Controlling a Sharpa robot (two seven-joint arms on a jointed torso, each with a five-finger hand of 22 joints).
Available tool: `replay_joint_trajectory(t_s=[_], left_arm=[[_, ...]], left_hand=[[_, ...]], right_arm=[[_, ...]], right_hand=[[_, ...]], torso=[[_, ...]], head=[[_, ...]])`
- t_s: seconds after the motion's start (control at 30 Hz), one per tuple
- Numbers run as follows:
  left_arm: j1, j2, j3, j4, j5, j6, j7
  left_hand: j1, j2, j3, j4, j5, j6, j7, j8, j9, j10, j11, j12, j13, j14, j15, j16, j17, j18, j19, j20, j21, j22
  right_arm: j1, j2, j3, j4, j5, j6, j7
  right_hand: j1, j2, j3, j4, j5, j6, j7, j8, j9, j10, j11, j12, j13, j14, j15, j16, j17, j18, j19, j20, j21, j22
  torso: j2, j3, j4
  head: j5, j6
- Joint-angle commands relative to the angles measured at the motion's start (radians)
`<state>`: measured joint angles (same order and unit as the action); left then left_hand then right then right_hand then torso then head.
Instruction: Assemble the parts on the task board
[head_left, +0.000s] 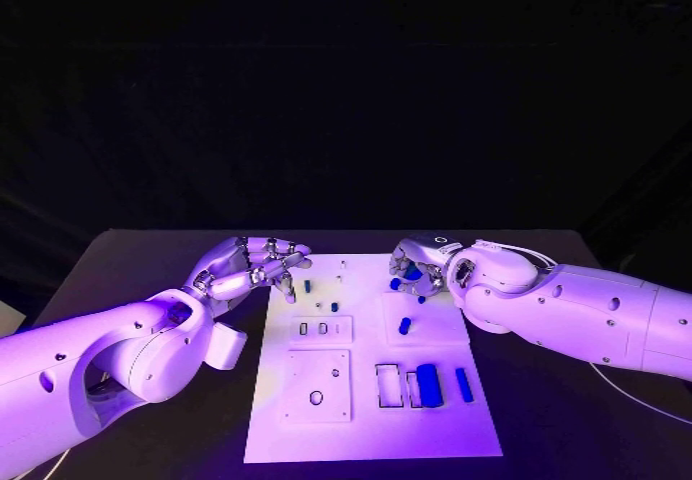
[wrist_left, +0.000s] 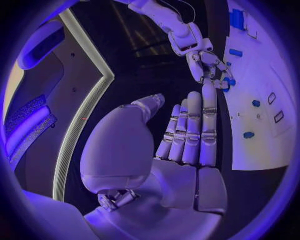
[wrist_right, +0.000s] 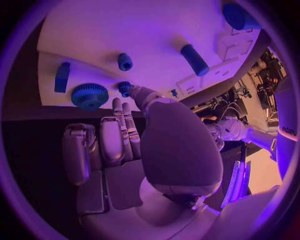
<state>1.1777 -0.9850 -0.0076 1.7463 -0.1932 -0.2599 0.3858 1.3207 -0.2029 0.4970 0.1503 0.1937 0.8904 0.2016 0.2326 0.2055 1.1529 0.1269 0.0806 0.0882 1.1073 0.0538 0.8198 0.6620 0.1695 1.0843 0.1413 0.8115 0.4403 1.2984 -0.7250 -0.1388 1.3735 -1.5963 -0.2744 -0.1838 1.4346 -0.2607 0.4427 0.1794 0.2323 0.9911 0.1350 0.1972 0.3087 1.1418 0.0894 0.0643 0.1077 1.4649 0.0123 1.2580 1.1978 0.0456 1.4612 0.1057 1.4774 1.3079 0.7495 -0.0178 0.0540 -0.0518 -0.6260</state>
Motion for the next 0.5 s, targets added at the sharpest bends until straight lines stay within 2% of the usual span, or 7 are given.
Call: replay_joint_trajectory(t_s=[0.03,0.23,0.5], left_arm=[[0.003,0.001,0.001,0.003,0.006,0.022,0.001],[0.004,0.002,0.001,0.002,0.008,0.026,-0.001],[0.005,0.004,0.001,-0.001,0.008,0.036,-0.003]], left_hand=[[-0.009,-0.001,0.007,-0.001,-0.006,0.001,-0.005,-0.002,0.001,0.005,-0.001,-0.005,0.002,-0.003,-0.004,0.005,0.001,0.012,-0.006,-0.002,0.003,0.001],[-0.008,0.001,0.008,-0.002,-0.006,0.002,-0.005,-0.002,0.001,0.005,-0.001,-0.005,0.002,-0.004,-0.004,0.006,0.002,0.012,-0.008,-0.002,0.006,0.003],[-0.005,0.002,0.011,-0.004,-0.006,0.002,-0.005,-0.002,0.002,0.006,-0.001,-0.005,0.002,-0.005,-0.004,0.007,0.003,0.013,-0.011,-0.002,0.01,0.006]], right_arm=[[-0.001,0.002,-0.001,-0.001,-0.019,0.025,-0.016],[-0.002,0.01,-0.002,-0.008,-0.02,0.028,-0.016],[-0.004,0.022,-0.003,-0.022,-0.02,0.034,-0.018]], right_hand=[[0.001,0.008,0.008,-0.001,0.005,0.007,0.003,0.004,0.002,0.007,-0.001,0.001,0.002,0.045,-0.005,0.006,0.002,-0.013,0.027,0.004,0.004,0.125],[-0.001,0.008,0.012,0.001,0.005,0.009,0.004,0.005,0.004,0.009,-0.001,0.001,0.002,0.045,-0.006,0.008,0.002,-0.013,0.027,0.005,0.004,0.126],[-0.003,0.008,0.013,0.003,0.005,0.009,0.004,0.005,0.005,0.01,-0.001,0.001,0.002,0.044,-0.006,0.008,0.002,-0.013,0.026,0.005,0.004,0.126]], torso=[[0.004,0.0018,-0.0006],[0.006,0.0011,0.0011],[0.008,0.0012,0.0015]], head=[[0.0,0.0],[-0.003,0.0],[0.0,0.001]])
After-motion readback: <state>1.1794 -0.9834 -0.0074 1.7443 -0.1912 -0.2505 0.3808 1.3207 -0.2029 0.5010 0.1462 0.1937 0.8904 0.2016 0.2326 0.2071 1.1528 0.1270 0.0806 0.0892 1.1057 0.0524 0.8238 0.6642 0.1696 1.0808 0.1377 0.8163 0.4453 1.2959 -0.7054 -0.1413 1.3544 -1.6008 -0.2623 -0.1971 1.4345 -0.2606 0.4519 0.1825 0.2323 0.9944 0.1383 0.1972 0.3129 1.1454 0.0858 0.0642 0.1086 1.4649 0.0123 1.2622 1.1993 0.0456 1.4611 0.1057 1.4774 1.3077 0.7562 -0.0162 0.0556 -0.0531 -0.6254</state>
